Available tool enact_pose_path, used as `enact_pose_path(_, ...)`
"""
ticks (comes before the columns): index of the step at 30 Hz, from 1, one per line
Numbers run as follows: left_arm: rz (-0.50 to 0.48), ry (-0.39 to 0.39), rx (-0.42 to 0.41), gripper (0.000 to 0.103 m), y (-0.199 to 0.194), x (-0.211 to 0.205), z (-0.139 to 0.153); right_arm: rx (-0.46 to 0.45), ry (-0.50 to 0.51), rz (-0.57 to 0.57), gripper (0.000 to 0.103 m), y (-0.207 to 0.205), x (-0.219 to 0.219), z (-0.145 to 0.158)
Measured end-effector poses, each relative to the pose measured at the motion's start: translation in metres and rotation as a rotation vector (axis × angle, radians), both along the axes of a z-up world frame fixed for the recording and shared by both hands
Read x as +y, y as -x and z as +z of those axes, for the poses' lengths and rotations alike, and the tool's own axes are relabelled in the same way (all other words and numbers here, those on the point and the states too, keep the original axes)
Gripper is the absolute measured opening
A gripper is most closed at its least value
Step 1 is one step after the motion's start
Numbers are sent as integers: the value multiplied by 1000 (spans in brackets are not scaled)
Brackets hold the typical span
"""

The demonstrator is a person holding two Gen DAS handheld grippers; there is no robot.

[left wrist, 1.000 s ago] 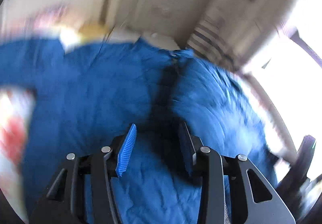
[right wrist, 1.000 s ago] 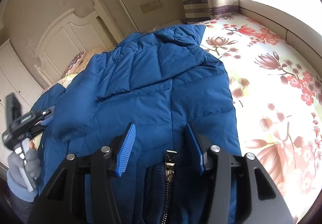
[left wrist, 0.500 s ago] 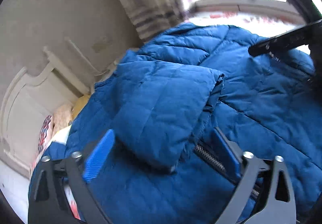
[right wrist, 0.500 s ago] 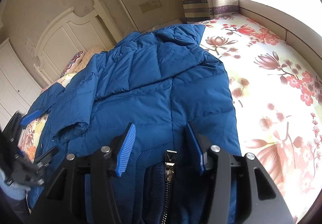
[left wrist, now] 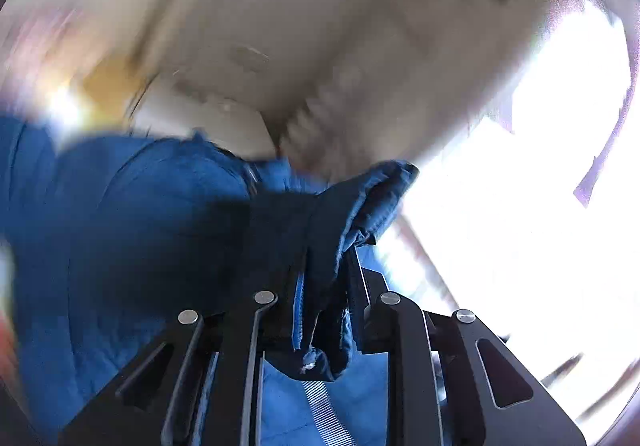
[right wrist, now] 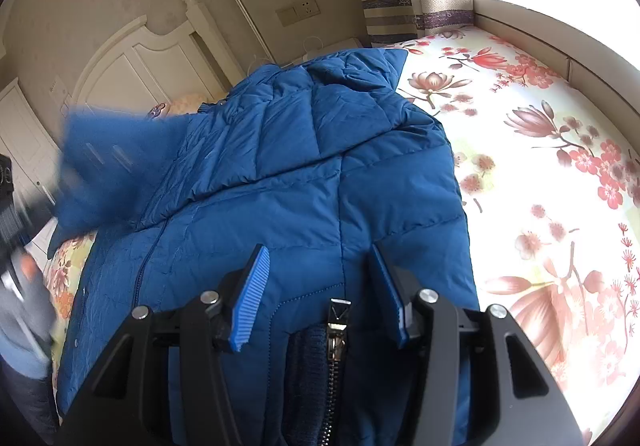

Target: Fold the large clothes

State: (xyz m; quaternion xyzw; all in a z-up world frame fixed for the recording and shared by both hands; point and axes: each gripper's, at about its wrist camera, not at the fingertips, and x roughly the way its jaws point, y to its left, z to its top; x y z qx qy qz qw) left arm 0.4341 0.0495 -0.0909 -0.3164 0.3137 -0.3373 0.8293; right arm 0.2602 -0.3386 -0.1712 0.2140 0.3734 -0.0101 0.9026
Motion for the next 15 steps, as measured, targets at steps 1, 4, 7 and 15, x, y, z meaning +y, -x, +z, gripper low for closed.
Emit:
enact_pose_path(1, 60, 110, 51, 21, -8, 25, -9, 0, 0, 0, 52, 0, 0, 0)
enact_pose_path(4, 199, 194, 223, 23, -26, 80, -53, 1, 1, 0, 52, 0, 0, 0)
enact_pose_path(7, 229, 188, 328, 30, -29, 90, -86, 4, 2, 0, 52, 0, 0, 0)
enact_pose_path(15, 186, 191, 285, 31, -26, 85, -99, 4, 22, -7, 52, -1, 3, 2)
